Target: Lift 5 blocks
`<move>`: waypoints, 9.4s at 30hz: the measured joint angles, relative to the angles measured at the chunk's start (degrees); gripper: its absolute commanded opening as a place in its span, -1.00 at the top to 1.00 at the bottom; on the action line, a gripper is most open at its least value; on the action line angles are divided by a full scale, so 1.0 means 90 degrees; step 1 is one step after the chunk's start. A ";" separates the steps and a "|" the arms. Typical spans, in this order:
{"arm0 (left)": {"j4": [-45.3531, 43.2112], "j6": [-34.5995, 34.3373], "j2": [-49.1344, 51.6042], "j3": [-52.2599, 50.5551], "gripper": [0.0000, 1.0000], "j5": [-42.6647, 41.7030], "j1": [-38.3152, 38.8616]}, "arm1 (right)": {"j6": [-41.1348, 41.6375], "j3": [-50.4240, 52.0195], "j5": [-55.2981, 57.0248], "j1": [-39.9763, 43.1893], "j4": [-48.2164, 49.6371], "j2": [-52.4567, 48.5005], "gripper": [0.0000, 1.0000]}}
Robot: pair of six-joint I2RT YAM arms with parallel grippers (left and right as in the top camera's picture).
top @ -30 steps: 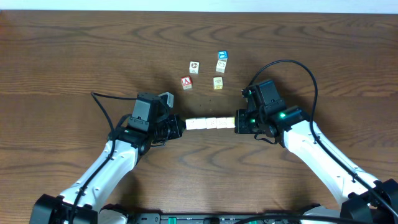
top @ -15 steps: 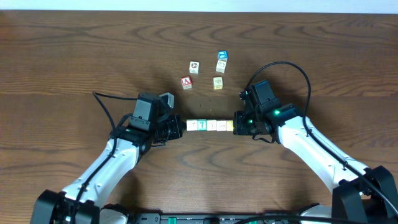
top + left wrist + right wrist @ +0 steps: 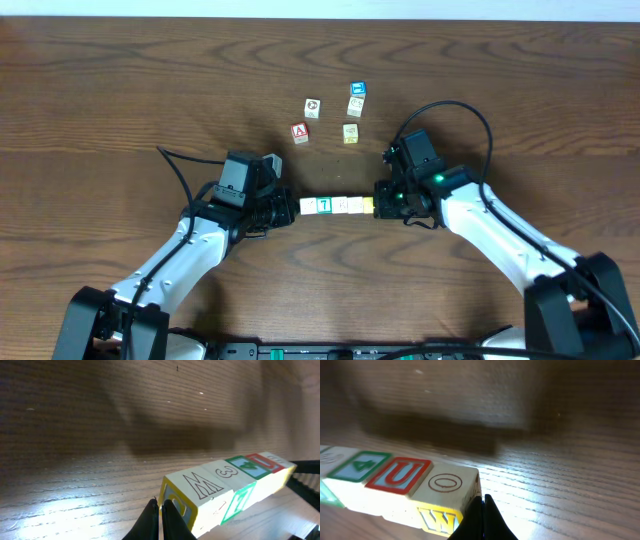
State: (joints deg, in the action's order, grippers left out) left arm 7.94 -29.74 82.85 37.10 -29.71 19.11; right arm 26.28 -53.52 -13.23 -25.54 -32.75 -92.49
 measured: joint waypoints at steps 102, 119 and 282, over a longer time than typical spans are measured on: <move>-0.2232 0.1173 -0.0656 0.0012 -0.43 0.3512 -0.0119 | -0.1503 -0.0155 0.4544 -0.0015 0.3230 -0.0658 -0.98; -0.2880 0.1418 -0.0682 0.0012 -0.44 0.3164 -0.0119 | -0.1530 -0.0155 0.4646 -0.0015 0.3191 -0.0658 -0.99; -0.0750 0.2470 -0.9139 -0.4027 -0.45 0.3487 -0.1911 | -0.2322 0.5826 0.1632 0.2754 0.3050 1.0202 -0.99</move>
State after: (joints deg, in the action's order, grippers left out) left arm 1.19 -7.51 0.60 0.86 1.67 1.91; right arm 5.39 -1.08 1.45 -0.75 -5.30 -0.67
